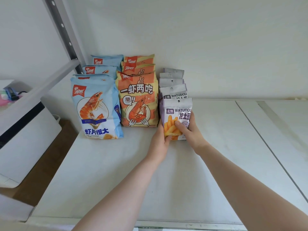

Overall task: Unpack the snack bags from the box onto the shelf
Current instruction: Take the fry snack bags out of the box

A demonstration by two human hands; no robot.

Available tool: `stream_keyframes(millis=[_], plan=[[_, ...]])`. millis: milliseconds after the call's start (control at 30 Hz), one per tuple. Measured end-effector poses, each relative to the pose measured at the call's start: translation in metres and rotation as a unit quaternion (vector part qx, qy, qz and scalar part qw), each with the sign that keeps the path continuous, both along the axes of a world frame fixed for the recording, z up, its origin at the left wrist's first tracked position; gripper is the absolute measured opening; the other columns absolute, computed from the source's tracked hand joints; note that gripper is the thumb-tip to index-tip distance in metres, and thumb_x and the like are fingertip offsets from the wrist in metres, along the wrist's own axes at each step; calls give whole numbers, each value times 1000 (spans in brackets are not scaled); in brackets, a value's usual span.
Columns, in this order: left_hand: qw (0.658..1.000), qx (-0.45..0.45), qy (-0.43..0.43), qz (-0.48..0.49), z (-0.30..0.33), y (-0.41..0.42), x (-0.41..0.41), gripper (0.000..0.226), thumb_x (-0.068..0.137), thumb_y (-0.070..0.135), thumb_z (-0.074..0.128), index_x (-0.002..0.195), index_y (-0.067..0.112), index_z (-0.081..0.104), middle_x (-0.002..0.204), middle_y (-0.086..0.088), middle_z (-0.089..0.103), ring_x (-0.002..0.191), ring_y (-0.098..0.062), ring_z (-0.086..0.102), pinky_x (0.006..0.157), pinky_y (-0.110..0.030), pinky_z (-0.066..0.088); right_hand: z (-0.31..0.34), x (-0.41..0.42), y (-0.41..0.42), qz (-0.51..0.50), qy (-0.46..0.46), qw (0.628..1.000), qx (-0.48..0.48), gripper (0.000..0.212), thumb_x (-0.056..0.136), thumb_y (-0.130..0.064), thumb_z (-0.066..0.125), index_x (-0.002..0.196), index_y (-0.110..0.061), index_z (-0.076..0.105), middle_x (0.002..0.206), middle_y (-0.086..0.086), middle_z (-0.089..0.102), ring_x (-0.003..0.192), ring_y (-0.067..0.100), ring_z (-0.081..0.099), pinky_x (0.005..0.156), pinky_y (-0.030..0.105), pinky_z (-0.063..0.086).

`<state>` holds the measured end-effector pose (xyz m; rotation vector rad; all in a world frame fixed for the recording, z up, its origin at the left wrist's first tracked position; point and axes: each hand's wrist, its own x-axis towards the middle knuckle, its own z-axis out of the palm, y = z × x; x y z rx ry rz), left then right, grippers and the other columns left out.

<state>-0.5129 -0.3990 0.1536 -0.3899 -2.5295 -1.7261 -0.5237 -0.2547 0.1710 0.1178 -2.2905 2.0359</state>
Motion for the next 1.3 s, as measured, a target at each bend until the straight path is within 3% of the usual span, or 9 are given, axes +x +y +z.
stream_keyframes(millis=[233, 333, 433, 533, 667, 800, 933, 1200, 1300], plan=[[999, -6, 32, 40, 4, -2, 4, 78, 88, 2, 61, 151, 25, 21, 138, 4, 54, 122, -12, 54, 99, -19, 41, 1, 6, 2, -18, 53, 994, 92, 81, 79, -34, 72, 143, -23, 23, 141, 12, 49, 130, 24, 52, 108, 51, 42], [984, -55, 147, 87, 18, -8, 16, 83, 86, 9, 67, 152, 19, 19, 157, 4, 24, 143, -11, 27, 107, -6, 21, 7, 11, 3, -10, 40, 996, 83, 83, 88, -18, 65, 151, -13, 11, 142, 2, 47, 131, 10, 50, 108, 35, 44], [927, -200, 315, 31, 33, -7, 11, 93, 80, 23, 72, 152, 8, 14, 159, -6, 2, 149, -22, 7, 120, -31, 15, 11, 18, 8, 0, 9, 999, 38, 69, 103, -23, 45, 156, -20, 1, 141, -25, 40, 124, -18, 43, 108, 19, 35], [850, -376, 368, 28, 29, 3, -12, 113, 72, 54, 70, 151, 6, 6, 159, -14, 0, 148, -30, 1, 121, -45, 11, 8, 18, 5, -4, 18, 999, 31, 51, 108, -28, 29, 156, -22, 12, 151, -11, 37, 133, -4, 40, 99, 3, 34], [806, -440, 389, 70, 3, 5, -33, 103, 77, 68, 38, 151, 3, 6, 159, -17, 4, 147, -30, 0, 120, -47, 14, -1, 10, -3, 1, 50, 998, 42, 51, 108, -16, 23, 156, -12, 7, 158, -8, 25, 136, -8, 31, 93, -3, 32], [808, -412, 412, 85, -11, 2, -38, 102, 81, 69, 38, 150, -1, 11, 158, -19, 5, 148, -30, 4, 120, -46, 12, -20, 7, -11, -80, 85, 992, 41, 50, 108, -23, 29, 155, -15, 15, 157, -16, 26, 131, -24, 27, 112, 7, 23], [805, -410, 420, 87, -11, 4, -42, 98, 85, 65, 45, 150, -1, 10, 158, -20, 7, 147, -30, 3, 120, -46, 12, -28, 4, -18, -96, 101, 989, 40, 59, 104, -32, 32, 157, -14, 14, 162, 0, 24, 149, 8, 20, 123, 39, 18], [797, -429, 416, 88, -8, 3, -38, 100, 84, 67, 43, 151, 1, 7, 159, -19, 9, 148, -31, 7, 120, -49, 13, -21, 7, -18, -103, 114, 986, 61, 53, 105, -27, 31, 155, -11, 19, 158, 3, 31, 147, 10, 27, 121, 39, 24], [804, -422, 413, 64, -5, -2, -35, 103, 81, 62, 56, 151, 2, 9, 159, -19, 9, 148, -31, 6, 119, -50, 13, -16, 14, -15, -100, 106, 987, 71, 47, 107, -22, 31, 152, -10, 22, 154, -12, 33, 139, -12, 27, 114, 12, 24]])
